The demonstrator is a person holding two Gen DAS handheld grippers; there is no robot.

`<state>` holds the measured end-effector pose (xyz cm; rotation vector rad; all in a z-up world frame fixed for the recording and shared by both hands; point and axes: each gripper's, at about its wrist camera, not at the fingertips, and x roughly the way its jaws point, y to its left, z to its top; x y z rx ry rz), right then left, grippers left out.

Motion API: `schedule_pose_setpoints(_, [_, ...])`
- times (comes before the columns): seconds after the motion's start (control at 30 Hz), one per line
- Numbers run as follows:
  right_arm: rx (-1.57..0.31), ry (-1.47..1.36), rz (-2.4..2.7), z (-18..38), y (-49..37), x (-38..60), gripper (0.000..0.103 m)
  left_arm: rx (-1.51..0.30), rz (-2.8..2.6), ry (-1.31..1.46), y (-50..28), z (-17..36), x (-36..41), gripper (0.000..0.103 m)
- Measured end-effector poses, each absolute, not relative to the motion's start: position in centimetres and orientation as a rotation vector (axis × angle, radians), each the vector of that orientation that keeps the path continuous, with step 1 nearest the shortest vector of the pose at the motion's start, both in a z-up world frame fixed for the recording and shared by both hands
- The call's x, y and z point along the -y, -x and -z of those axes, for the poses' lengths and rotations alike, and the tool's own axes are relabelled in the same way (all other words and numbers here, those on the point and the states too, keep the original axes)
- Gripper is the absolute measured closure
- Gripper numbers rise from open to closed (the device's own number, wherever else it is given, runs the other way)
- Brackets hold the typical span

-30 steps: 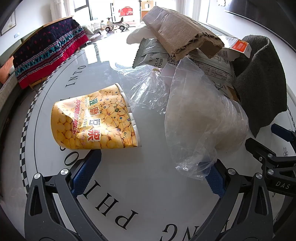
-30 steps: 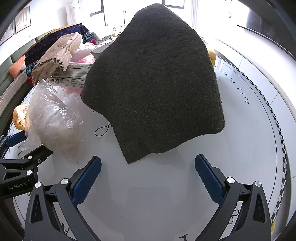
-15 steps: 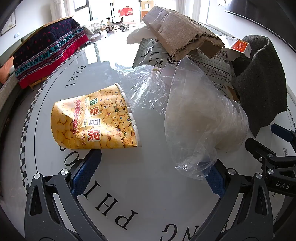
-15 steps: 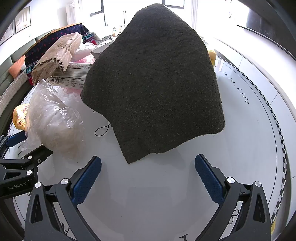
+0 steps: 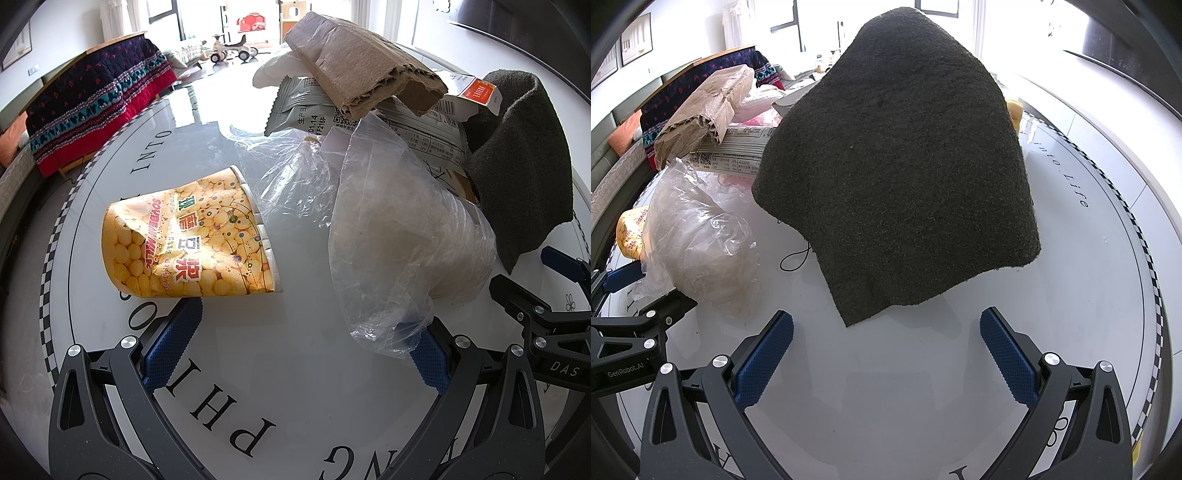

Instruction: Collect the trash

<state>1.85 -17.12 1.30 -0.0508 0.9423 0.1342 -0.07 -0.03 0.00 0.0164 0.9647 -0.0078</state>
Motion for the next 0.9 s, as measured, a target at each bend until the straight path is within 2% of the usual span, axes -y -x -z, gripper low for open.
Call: schedule_pose_setpoints(0.9, [-0.943, 0.051, -0.134, -1.31, -1.84, 17.11, 0.002, -0.965, 0.008, -0.016, 0.06, -0.01, -0.01, 0.005])
